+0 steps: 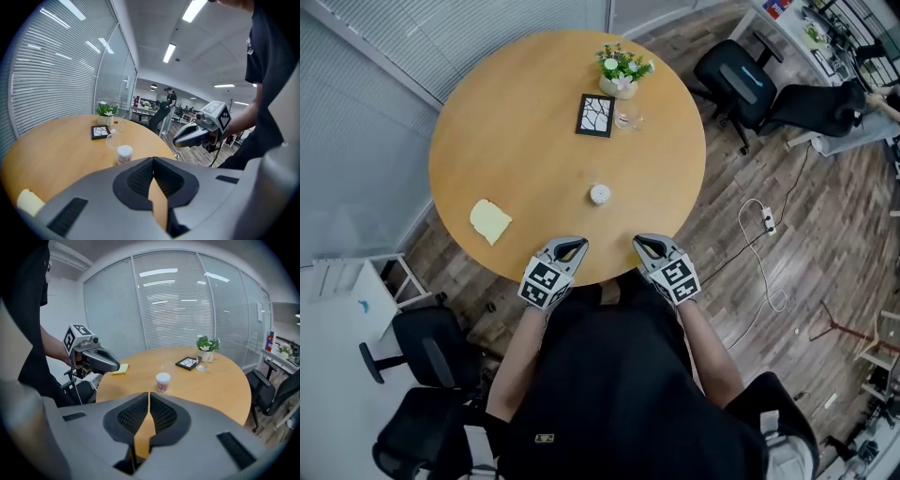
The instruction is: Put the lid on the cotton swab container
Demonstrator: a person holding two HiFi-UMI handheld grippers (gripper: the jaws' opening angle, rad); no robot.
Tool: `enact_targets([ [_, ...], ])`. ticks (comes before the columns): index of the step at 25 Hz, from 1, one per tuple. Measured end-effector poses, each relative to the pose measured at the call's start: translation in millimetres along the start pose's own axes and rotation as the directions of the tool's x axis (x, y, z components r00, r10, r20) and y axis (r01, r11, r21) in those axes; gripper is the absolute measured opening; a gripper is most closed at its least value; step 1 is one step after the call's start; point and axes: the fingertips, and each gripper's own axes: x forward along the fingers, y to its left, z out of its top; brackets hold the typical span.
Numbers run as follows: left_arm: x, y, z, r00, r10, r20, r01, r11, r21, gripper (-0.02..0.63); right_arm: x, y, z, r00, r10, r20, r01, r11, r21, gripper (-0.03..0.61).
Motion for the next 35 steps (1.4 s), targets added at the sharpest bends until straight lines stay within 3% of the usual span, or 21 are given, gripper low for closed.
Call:
enact_targets([
  [4,9.1,8.0,1.9,0.998,0.062,0.005,-0.062,0.997,-0.053,0.008,7.5,-23.9,9.9,0.999,0.047,-0.01,-0.048,0.998,-0.04,0.008],
  [11,34.6,18.9,-10.9,0.993,0.117,-0.033,-0.12,0.99,-0.081,0.008,19.7,-54.1,32.5,0.995,0.096,0.024,-0.095,0.995,-0.021,0.008],
  [28,82.9,61.0,-40.5,0.99,0.133,-0.053,-0.14,0.979,-0.149,0.011,55.9,-75.6,16.8,0.986,0.154,-0.062,-0.155,0.988,-0.024,0.008],
  [35,109.4,90.3,-47.4,0.989,0.136,-0.067,-0.145,0.974,-0.175,0.188,65.0,-79.7,31.8,0.987,0.151,-0.052,-0.152,0.988,-0.022,0.008],
])
